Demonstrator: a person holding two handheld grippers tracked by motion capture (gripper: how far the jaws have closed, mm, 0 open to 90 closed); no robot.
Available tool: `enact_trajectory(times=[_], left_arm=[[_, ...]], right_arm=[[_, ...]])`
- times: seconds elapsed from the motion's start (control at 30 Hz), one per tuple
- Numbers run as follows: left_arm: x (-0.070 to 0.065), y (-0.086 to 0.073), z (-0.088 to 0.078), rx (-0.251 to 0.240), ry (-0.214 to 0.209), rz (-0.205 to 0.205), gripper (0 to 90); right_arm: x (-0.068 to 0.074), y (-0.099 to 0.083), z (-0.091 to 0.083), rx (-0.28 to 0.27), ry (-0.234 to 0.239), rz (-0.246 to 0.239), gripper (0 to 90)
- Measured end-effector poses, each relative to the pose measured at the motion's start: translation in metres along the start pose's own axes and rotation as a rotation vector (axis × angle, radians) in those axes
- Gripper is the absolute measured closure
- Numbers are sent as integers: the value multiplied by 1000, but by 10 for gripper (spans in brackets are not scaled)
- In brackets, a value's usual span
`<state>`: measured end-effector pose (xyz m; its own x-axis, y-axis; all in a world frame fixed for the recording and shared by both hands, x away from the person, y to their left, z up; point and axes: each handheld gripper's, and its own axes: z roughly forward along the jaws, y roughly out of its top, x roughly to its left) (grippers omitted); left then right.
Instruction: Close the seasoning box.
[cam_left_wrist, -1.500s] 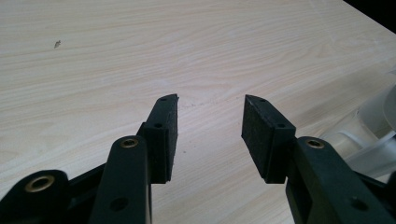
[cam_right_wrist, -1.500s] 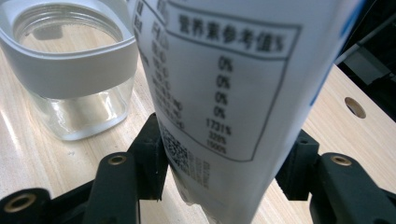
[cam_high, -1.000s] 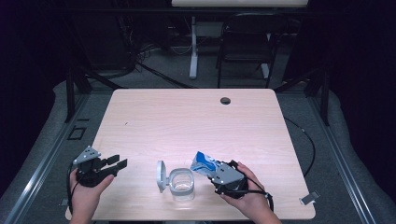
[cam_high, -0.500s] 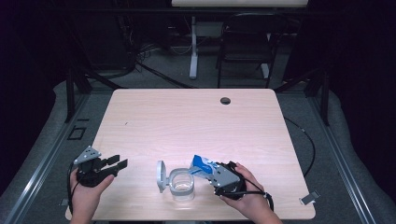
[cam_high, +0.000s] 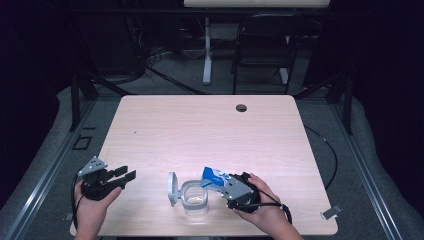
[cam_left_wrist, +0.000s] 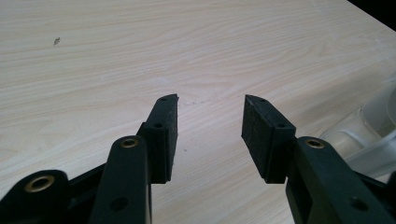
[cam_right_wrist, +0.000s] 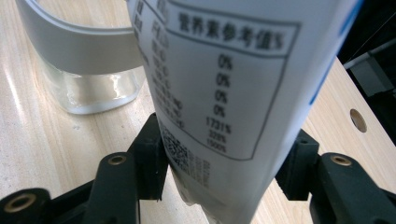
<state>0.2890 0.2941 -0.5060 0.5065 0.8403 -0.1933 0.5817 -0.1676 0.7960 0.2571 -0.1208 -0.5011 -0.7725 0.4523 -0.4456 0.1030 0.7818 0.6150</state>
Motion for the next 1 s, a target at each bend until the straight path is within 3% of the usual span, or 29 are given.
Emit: enact_trajectory(times=[0.43, 0.6, 1.0], left_arm=[[1, 0, 0, -7, -1, -2, 566], [1, 0, 0, -7, 0, -4, 566], [1, -1, 0, -5, 2, -6, 566]], right_arm=[[1, 6, 1, 28, 5, -46, 449], [3, 8, 1, 48, -8, -92, 449], [7, 12, 3, 76, -17, -147, 449]])
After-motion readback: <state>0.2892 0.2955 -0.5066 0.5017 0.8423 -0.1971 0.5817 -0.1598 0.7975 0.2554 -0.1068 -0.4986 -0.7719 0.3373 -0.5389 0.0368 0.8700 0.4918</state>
